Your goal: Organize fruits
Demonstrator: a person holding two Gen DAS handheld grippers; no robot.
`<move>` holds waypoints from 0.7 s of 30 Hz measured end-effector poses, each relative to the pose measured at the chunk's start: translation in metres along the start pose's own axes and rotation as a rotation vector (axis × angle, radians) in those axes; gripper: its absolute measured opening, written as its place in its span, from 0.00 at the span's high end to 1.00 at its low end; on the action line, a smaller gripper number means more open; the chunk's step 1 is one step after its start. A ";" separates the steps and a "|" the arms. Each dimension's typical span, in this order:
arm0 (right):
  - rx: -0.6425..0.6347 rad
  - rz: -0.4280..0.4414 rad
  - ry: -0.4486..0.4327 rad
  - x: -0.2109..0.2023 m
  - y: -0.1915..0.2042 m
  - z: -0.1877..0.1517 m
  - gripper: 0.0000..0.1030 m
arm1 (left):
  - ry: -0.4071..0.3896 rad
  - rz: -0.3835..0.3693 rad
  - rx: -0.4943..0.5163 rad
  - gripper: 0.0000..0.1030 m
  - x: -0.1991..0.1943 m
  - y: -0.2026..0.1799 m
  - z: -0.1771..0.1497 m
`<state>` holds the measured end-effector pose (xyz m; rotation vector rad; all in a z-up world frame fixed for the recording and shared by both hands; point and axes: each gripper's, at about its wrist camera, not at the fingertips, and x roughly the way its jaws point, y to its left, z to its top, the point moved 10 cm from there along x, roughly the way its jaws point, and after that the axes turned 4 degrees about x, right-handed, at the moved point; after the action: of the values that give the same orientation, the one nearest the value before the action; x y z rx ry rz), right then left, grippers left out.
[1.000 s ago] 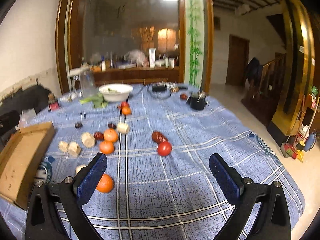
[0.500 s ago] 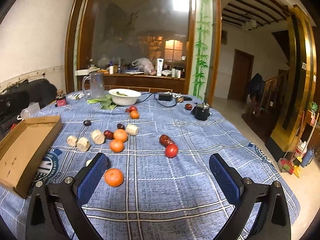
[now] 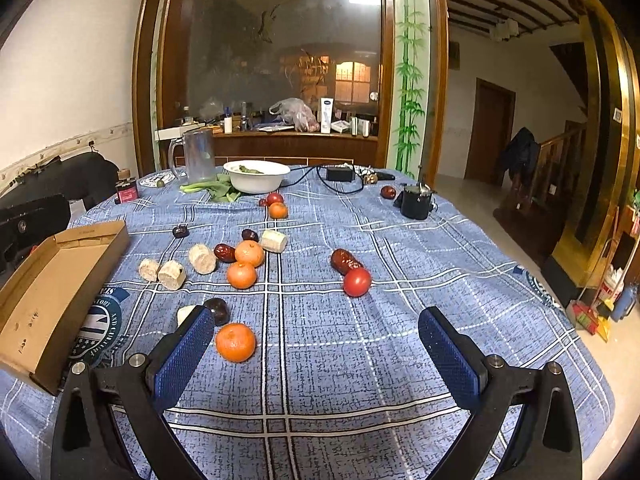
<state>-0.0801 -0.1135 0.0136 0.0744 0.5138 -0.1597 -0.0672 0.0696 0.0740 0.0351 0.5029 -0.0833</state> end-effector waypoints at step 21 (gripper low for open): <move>0.022 0.200 0.231 0.047 0.020 -0.011 0.01 | 0.182 -0.012 -0.122 0.00 0.066 0.075 -0.006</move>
<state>-0.0418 -0.0990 -0.0190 0.1660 0.7313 0.0399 -0.0062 0.1401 0.0382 -0.0804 0.6893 -0.0614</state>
